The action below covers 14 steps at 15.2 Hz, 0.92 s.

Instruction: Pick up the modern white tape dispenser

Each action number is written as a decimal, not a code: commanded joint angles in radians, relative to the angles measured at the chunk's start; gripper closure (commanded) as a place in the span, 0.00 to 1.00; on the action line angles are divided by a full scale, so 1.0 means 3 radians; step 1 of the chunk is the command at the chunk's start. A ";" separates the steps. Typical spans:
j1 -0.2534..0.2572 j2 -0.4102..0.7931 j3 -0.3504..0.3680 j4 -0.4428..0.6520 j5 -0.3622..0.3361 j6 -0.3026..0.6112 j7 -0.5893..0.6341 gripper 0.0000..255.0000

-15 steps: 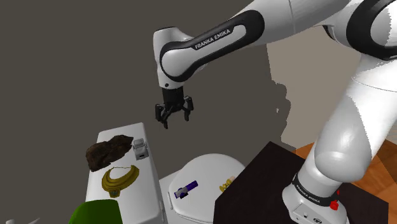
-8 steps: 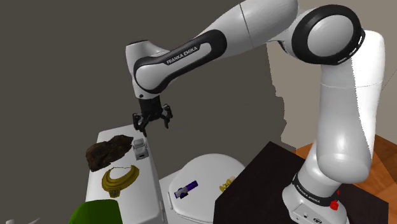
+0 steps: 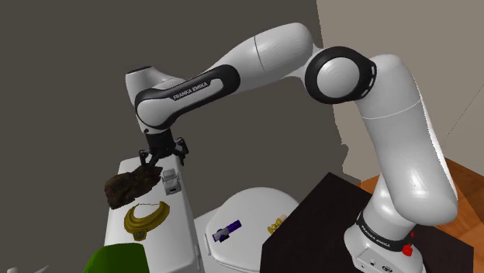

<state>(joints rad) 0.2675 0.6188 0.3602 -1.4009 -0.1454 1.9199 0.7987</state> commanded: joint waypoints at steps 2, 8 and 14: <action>0.0029 0.0081 -0.0012 0.0012 -0.0025 0.0067 0.0024 0.00; 0.0033 0.0159 -0.0030 -0.0072 -0.0049 0.0226 0.0032 0.00; 0.0030 0.0156 -0.0030 -0.0074 -0.0049 0.0226 0.0029 1.00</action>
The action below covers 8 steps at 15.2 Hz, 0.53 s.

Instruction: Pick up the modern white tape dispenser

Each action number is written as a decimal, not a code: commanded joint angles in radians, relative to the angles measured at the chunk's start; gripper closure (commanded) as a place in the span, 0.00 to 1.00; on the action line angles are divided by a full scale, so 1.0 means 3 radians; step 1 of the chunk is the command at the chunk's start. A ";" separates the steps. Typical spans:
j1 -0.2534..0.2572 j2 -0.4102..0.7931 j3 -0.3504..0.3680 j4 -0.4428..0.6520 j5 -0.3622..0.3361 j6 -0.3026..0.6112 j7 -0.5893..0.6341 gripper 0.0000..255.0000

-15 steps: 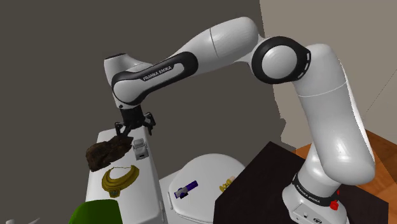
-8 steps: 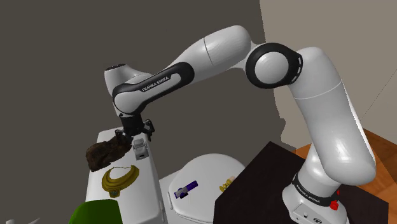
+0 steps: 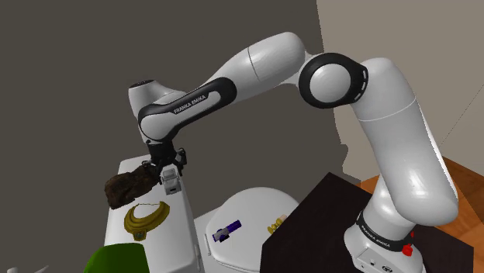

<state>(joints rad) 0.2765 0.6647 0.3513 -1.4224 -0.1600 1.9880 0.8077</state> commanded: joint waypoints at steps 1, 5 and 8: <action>0.0001 0.0004 0.0000 -0.0002 0.0000 -0.0001 0.0000 1.00; 0.0002 -0.0012 0.0004 0.0016 0.0005 -0.0035 0.0000 1.00; -0.0001 -0.0063 0.0016 0.0072 0.0021 -0.0139 -0.0005 1.00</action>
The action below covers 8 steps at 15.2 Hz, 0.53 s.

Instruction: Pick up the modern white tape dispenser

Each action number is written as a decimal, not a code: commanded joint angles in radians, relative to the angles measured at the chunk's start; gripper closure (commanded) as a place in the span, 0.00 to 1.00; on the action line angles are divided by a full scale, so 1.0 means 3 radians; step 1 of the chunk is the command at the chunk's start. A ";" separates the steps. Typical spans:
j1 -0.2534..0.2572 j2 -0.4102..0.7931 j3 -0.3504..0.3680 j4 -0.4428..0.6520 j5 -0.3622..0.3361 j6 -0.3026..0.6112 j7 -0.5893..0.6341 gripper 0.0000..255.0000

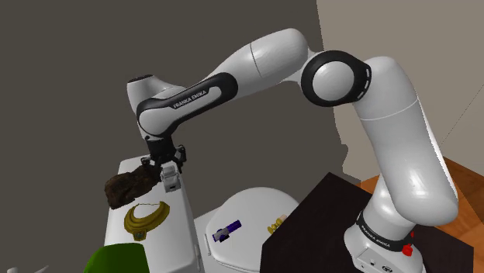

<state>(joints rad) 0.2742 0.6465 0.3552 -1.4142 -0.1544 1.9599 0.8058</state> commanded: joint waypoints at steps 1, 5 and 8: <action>0.0006 -0.0018 0.0006 0.0065 0.0008 -0.0081 0.0000 1.00; 0.0007 -0.0074 0.0019 0.0157 0.0027 -0.0227 -0.0005 1.00; 0.0009 -0.0110 0.0028 0.0237 0.0039 -0.0340 -0.0009 1.00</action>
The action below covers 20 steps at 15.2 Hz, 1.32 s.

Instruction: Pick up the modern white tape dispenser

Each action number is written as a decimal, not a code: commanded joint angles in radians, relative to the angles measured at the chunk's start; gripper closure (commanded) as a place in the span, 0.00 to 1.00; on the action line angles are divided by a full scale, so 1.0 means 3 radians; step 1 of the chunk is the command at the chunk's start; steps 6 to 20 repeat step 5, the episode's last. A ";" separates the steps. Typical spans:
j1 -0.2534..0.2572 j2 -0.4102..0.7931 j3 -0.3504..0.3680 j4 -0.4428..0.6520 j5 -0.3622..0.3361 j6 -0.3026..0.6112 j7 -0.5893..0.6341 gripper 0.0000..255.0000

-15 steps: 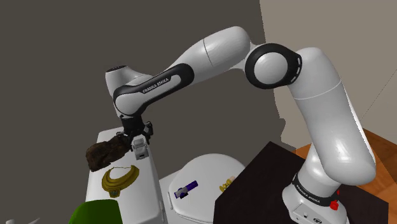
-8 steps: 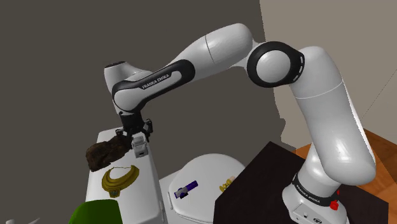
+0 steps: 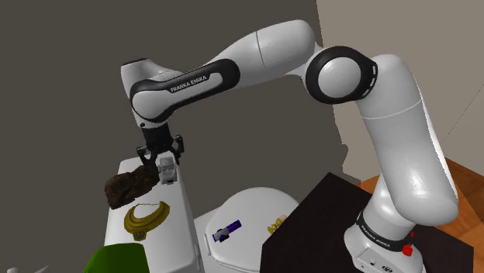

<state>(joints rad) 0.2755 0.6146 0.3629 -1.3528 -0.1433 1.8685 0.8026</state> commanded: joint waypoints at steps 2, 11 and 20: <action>0.0007 -0.0024 0.0007 0.0092 0.0009 -0.0113 0.0000 1.00; 0.0009 -0.0034 0.0009 0.0128 0.0013 -0.0158 -0.0001 1.00; 0.0009 -0.0034 0.0009 0.0128 0.0013 -0.0158 -0.0001 1.00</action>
